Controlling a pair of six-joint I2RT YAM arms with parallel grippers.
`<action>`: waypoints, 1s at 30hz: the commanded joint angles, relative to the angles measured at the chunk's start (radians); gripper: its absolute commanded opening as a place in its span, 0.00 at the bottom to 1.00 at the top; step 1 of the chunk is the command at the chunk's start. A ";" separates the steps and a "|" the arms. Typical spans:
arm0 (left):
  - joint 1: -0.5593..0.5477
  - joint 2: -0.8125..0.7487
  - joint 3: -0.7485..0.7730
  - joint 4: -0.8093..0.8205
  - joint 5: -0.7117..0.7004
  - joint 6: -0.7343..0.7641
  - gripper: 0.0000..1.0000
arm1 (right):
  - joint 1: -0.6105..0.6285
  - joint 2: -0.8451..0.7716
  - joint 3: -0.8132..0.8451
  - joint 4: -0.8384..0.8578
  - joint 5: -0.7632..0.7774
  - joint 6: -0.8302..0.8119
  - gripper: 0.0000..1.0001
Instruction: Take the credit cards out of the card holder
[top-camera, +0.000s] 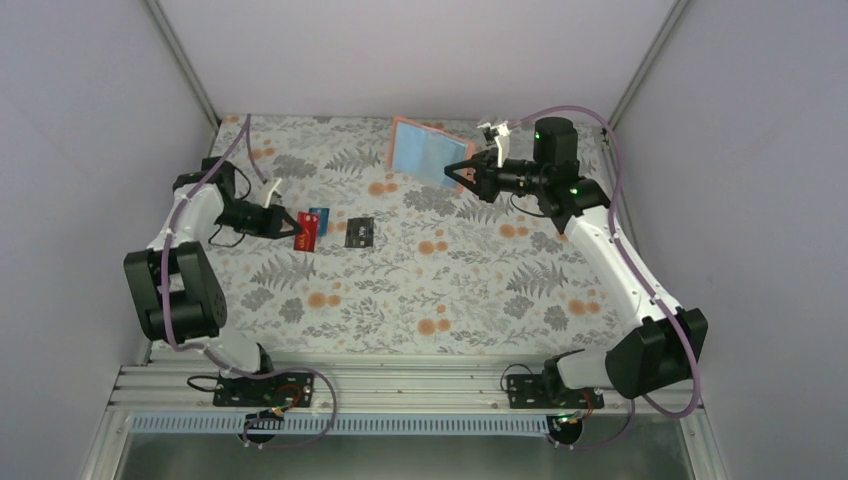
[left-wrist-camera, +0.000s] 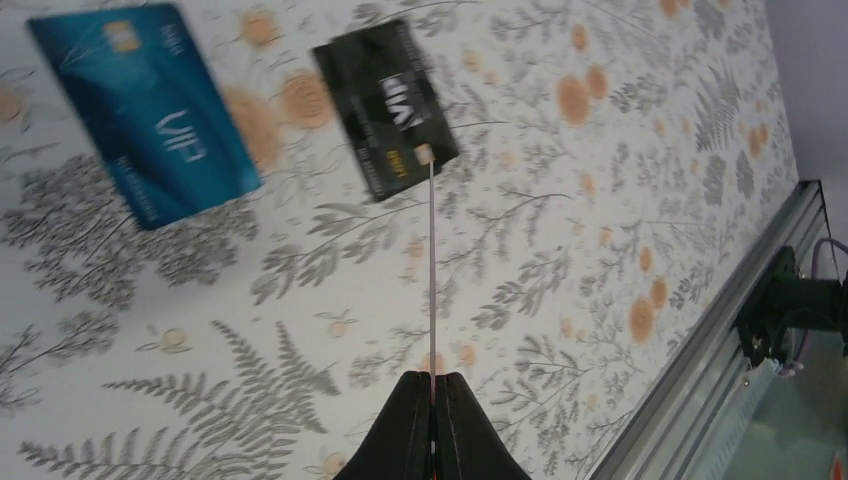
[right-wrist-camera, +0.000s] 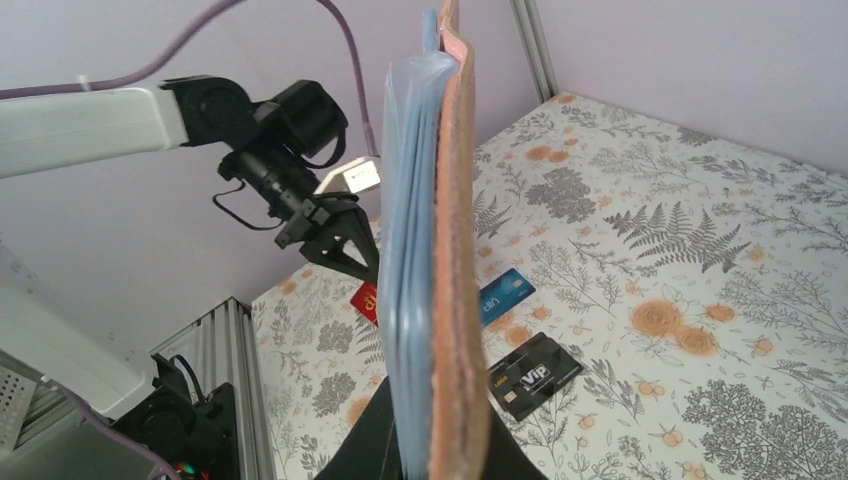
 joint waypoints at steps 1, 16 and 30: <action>0.082 0.131 0.035 -0.008 -0.020 0.056 0.02 | -0.003 0.002 -0.010 0.028 -0.017 0.015 0.04; 0.223 0.555 0.388 0.037 -0.190 0.075 0.03 | -0.004 0.030 0.000 0.010 -0.049 0.000 0.04; 0.215 0.746 0.600 -0.072 -0.209 0.180 0.02 | -0.004 0.025 0.005 -0.004 -0.082 -0.017 0.04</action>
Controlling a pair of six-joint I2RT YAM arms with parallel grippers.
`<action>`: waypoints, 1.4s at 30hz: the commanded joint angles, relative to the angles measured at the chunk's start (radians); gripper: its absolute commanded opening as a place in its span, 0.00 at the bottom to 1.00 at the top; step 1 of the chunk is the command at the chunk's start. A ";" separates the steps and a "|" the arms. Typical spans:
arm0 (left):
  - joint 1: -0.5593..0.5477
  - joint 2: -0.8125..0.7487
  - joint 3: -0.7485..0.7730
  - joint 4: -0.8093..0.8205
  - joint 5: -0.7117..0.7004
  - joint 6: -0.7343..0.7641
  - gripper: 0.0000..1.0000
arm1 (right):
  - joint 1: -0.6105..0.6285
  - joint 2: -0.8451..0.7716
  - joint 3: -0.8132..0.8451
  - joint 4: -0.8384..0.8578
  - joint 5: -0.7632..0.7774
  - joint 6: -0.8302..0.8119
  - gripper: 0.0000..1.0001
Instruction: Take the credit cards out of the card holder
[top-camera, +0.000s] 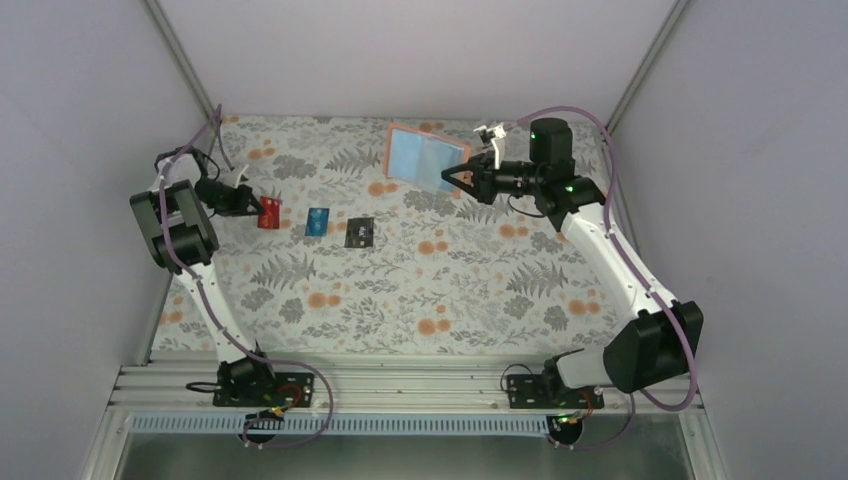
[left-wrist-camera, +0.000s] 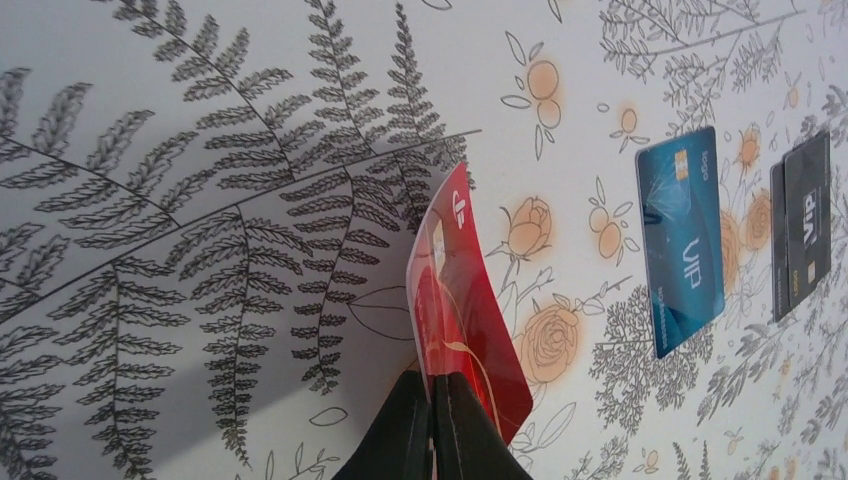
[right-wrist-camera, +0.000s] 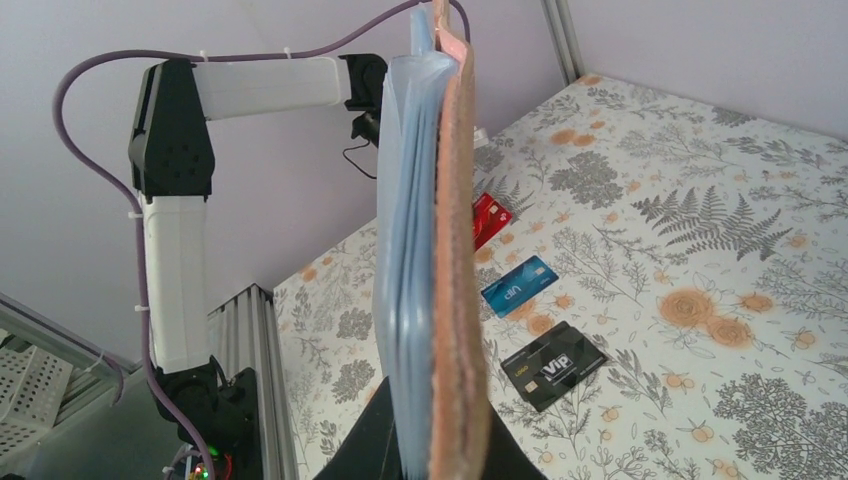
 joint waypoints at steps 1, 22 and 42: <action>-0.007 0.049 0.017 -0.062 -0.038 0.101 0.02 | -0.003 -0.003 0.008 0.002 -0.037 -0.009 0.04; 0.008 0.013 0.140 -0.074 -0.082 0.044 1.00 | 0.000 0.001 0.017 -0.038 -0.050 -0.023 0.04; -0.413 -0.754 0.014 0.134 0.480 -0.137 1.00 | 0.094 0.111 0.147 0.046 -0.100 0.048 0.04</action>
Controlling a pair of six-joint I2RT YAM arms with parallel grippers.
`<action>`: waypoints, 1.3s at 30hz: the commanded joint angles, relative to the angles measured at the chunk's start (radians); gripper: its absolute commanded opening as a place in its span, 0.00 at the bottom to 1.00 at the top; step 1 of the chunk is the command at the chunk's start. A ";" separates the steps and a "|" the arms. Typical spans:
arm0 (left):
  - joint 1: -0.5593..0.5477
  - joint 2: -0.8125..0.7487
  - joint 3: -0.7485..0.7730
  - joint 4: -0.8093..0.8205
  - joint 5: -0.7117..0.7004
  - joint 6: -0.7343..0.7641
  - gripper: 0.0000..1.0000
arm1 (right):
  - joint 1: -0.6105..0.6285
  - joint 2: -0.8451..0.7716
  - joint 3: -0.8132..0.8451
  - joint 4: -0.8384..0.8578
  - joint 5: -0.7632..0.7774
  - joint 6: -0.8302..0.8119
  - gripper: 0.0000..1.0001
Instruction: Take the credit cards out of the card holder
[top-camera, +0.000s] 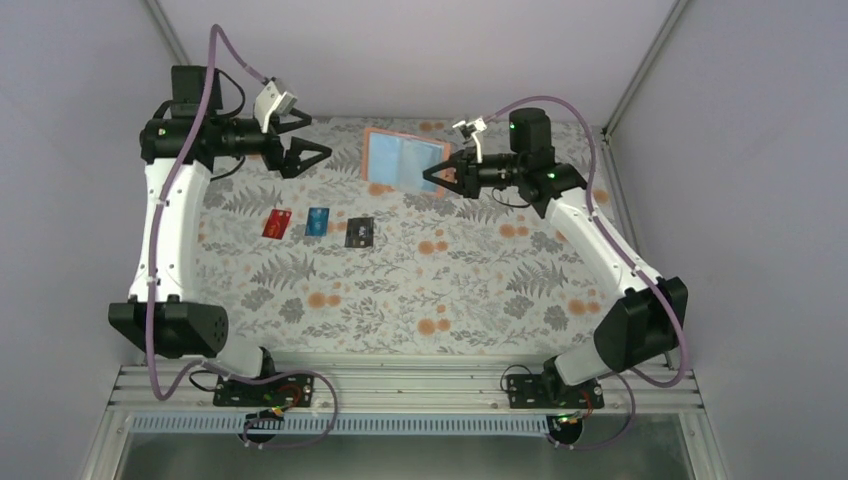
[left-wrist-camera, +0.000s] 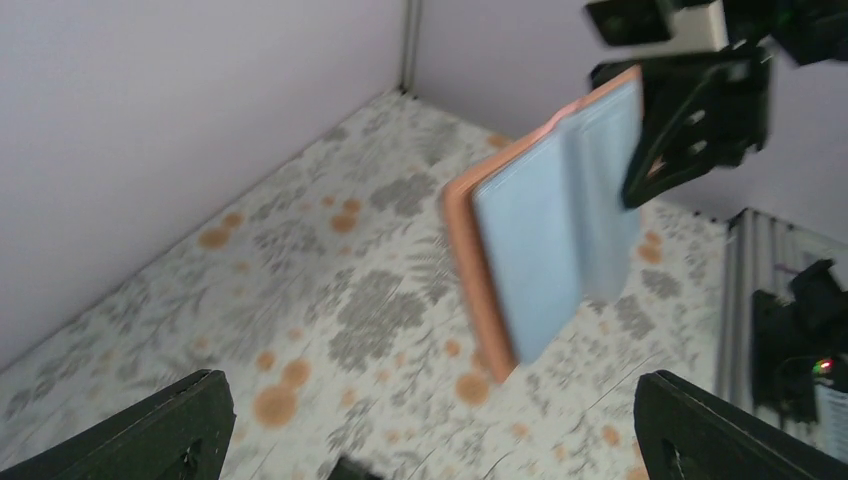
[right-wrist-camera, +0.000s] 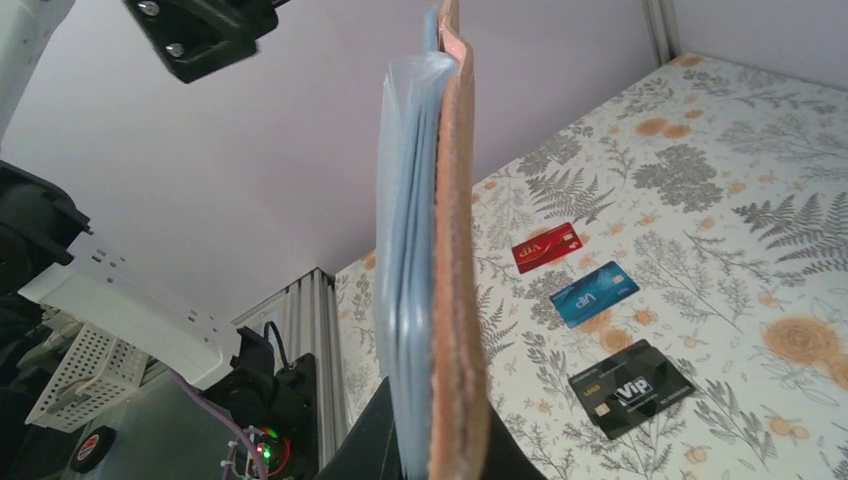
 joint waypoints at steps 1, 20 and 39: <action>-0.071 -0.022 -0.062 0.153 0.098 -0.139 1.00 | 0.047 0.009 0.053 0.081 0.001 0.052 0.04; -0.207 -0.143 -0.254 0.318 0.185 -0.250 0.85 | 0.114 -0.051 0.044 0.085 -0.050 0.005 0.04; -0.242 -0.133 -0.235 0.271 0.311 -0.216 0.02 | 0.098 -0.072 0.048 0.017 -0.070 -0.129 0.42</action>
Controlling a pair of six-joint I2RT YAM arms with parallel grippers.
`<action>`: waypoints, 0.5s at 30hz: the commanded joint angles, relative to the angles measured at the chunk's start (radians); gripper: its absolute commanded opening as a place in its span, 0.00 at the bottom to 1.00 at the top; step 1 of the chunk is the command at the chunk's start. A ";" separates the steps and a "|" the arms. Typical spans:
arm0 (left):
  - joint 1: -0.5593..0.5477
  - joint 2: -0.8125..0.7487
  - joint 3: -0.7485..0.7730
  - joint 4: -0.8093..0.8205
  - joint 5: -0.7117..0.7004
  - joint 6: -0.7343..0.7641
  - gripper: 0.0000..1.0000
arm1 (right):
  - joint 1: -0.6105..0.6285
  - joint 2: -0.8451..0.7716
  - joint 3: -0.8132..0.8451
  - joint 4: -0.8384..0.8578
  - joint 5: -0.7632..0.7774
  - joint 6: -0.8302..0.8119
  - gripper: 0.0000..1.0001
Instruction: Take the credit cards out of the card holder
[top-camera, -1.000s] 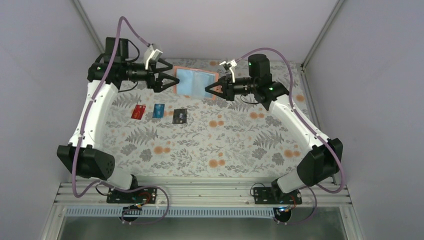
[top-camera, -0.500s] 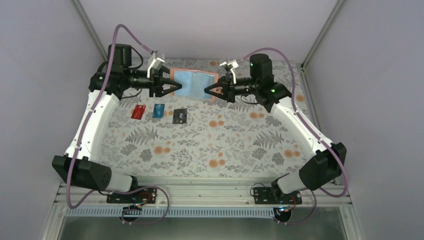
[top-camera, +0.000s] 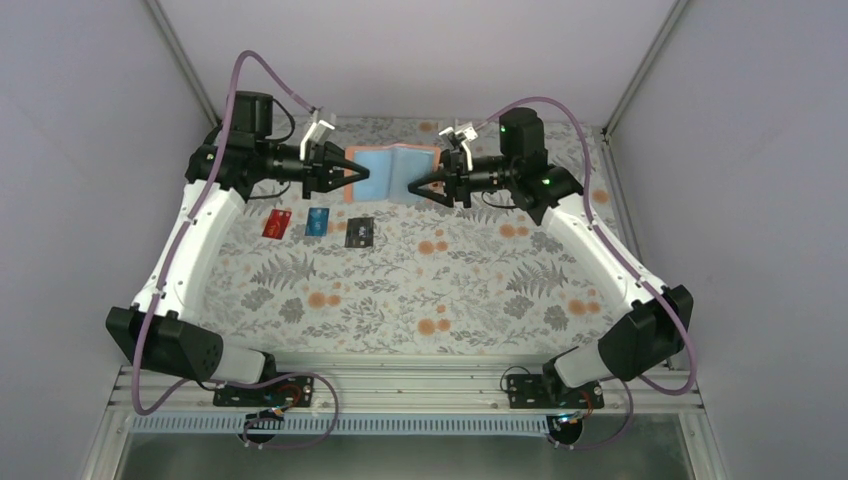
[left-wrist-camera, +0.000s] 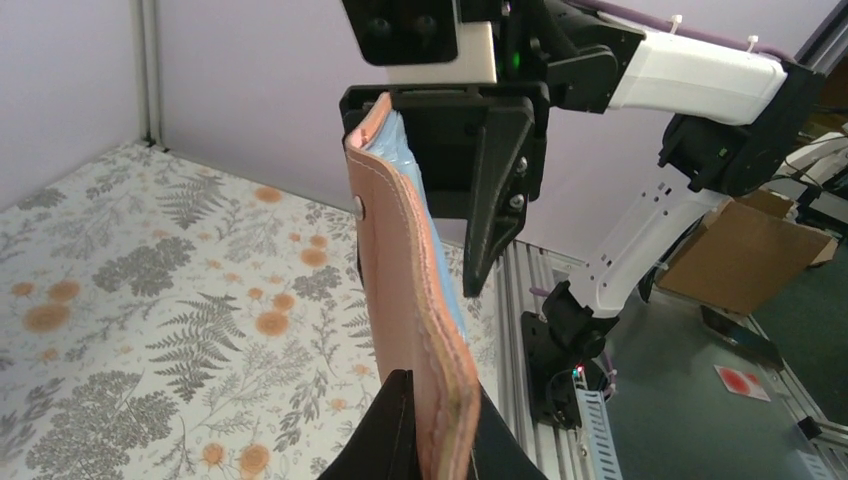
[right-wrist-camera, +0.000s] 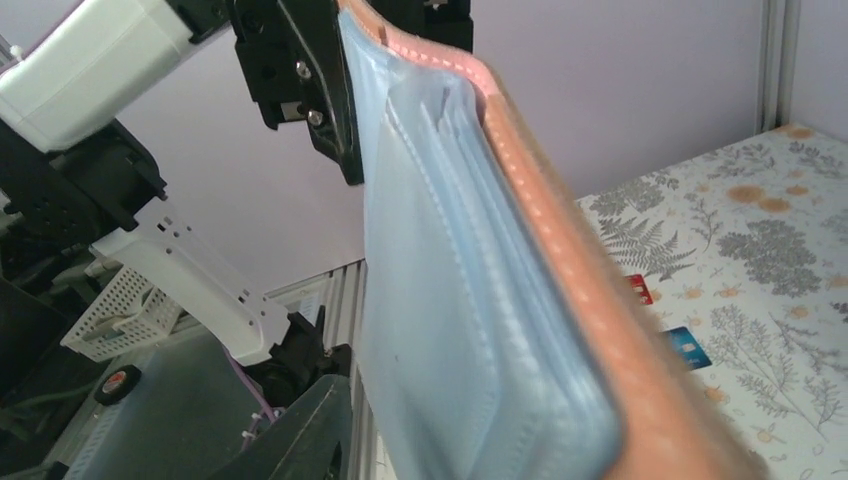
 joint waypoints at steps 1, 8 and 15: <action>-0.003 0.005 0.077 -0.051 0.020 0.044 0.03 | -0.008 -0.049 0.020 -0.048 -0.023 -0.105 0.45; -0.001 -0.012 0.083 -0.108 0.030 0.115 0.02 | -0.033 -0.112 -0.042 -0.089 -0.065 -0.205 0.60; -0.001 -0.011 0.085 -0.147 0.067 0.164 0.03 | -0.036 -0.088 -0.014 -0.090 -0.172 -0.213 0.31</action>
